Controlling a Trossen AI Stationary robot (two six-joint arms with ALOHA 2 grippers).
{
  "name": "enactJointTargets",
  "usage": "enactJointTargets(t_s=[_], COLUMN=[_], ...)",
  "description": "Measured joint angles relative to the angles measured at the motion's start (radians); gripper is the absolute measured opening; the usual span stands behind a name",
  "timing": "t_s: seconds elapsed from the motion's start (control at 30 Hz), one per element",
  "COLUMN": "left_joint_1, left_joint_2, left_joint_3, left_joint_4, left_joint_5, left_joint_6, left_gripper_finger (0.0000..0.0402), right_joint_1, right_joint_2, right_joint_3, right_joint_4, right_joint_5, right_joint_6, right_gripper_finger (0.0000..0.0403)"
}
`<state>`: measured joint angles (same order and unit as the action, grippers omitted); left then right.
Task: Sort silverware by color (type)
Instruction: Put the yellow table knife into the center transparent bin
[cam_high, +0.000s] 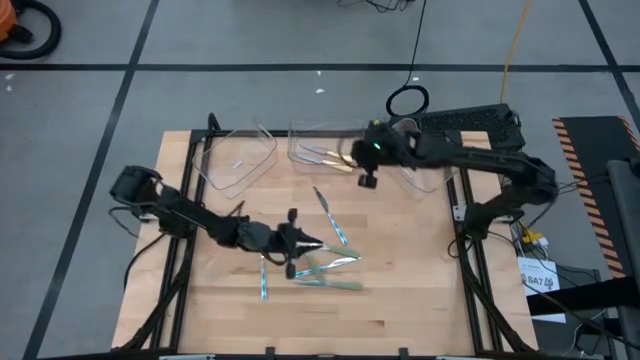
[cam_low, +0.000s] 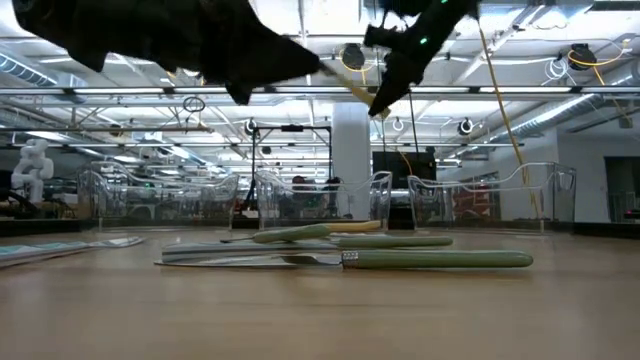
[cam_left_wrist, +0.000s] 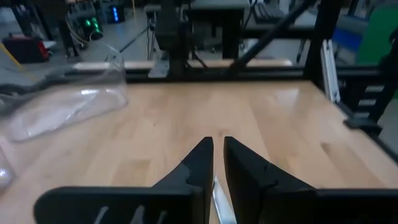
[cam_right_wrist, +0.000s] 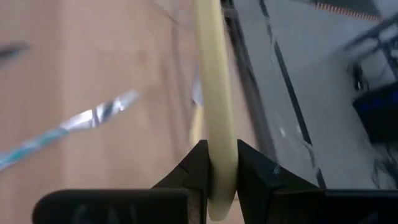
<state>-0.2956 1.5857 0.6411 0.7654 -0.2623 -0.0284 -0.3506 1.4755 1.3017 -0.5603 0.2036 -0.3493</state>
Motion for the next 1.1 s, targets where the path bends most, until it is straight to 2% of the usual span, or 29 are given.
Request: enactJointTargets(t_s=[0.17,0.4,0.6,0.8,0.97,1.1], left_joint_1=[0.008,0.009,0.01,0.009,0.009,0.01], left_joint_2=[-0.051,-0.052,-0.052,-0.052,-0.052,-0.051], left_joint_3=[-0.008,-0.007,-0.007,-0.006,-0.006,-0.006], left_joint_4=[-0.072,-0.093,-0.112,0.013,-0.007,-0.012], left_joint_5=[-0.018,-0.027,-0.027,-0.027,-0.027,-0.028], left_joint_6=[-0.02,-0.016,-0.042,-0.118,-0.133,-0.149], left_gripper_finger=[0.0044,0.0044,0.0044,0.0044,0.0044,0.0044], right_joint_1=[-0.081,-0.145,-0.18,-0.198,-0.2,-0.2], right_joint_2=[0.197,0.375,0.409,0.409,0.409,0.409], right_joint_3=[0.192,0.289,0.293,0.294,0.294,0.294], right_joint_4=[-0.167,-0.237,-0.228,-0.214,-0.197,-0.179], right_joint_5=[0.005,0.059,0.061,0.054,0.052,0.009], right_joint_6=[-0.055,-0.123,-0.15,-0.149,-0.138,-0.136], right_gripper_finger=[0.0045,0.0053,0.0056,0.0061,0.0061,0.0065])
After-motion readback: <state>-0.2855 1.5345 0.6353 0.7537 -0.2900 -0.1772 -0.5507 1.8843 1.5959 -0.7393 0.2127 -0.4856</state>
